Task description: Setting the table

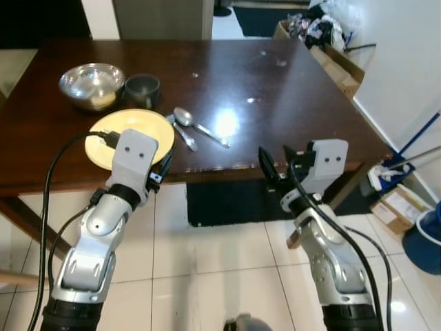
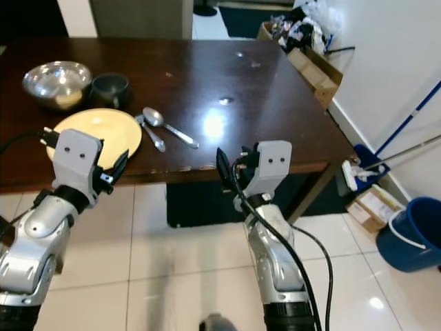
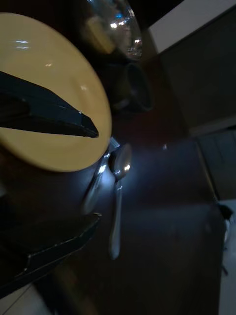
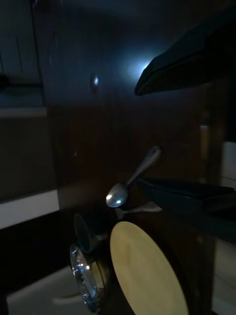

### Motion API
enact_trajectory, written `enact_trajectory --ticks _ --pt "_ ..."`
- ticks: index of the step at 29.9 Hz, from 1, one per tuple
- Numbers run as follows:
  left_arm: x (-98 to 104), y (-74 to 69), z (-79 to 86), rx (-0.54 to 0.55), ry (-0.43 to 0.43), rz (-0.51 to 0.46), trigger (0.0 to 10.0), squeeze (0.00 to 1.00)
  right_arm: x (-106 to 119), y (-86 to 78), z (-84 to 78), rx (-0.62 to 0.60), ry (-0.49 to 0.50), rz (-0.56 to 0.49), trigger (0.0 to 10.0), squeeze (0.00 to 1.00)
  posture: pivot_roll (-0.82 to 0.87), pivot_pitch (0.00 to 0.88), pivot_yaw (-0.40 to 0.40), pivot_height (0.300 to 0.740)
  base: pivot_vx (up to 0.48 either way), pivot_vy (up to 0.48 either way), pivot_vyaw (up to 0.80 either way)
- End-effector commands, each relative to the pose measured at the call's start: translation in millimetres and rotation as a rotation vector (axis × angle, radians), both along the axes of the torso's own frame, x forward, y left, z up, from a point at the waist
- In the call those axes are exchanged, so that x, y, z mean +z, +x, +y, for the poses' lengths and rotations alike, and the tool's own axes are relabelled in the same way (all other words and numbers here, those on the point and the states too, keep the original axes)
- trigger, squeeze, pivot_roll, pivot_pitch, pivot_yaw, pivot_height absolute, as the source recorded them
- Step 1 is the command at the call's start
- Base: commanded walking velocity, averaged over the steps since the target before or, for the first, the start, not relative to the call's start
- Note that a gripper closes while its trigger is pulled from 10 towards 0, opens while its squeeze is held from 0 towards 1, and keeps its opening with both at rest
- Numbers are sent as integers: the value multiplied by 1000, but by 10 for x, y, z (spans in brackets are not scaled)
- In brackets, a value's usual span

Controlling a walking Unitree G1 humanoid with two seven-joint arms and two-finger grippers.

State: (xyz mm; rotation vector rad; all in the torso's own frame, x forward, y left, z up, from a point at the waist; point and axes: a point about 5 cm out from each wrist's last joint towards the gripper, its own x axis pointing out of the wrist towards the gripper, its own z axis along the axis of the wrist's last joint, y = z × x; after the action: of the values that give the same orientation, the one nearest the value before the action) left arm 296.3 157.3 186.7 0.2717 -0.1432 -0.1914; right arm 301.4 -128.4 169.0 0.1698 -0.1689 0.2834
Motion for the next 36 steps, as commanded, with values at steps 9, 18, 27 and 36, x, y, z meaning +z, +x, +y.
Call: enact_trajectory --ticks 9,18,27,36 --pt "-25 -3 136 59 38 12 10000 0 -47 -112 157 201 -24 33 10000 0 -69 29 23 740 360 0 0" --pt "-10 -53 135 12 64 29 10000 0 -124 -165 200 324 -96 78 10000 0 -61 40 22 740 350 0 0" --pt "17 -224 -58 -327 50 142 10000 0 -220 -140 250 542 -228 105 10000 0 -44 49 15 740 100 0 0" --pt "41 -329 28 -429 118 190 10000 0 -272 369 81 339 -324 116 10000 0 5 73 24 740 0 0 0"
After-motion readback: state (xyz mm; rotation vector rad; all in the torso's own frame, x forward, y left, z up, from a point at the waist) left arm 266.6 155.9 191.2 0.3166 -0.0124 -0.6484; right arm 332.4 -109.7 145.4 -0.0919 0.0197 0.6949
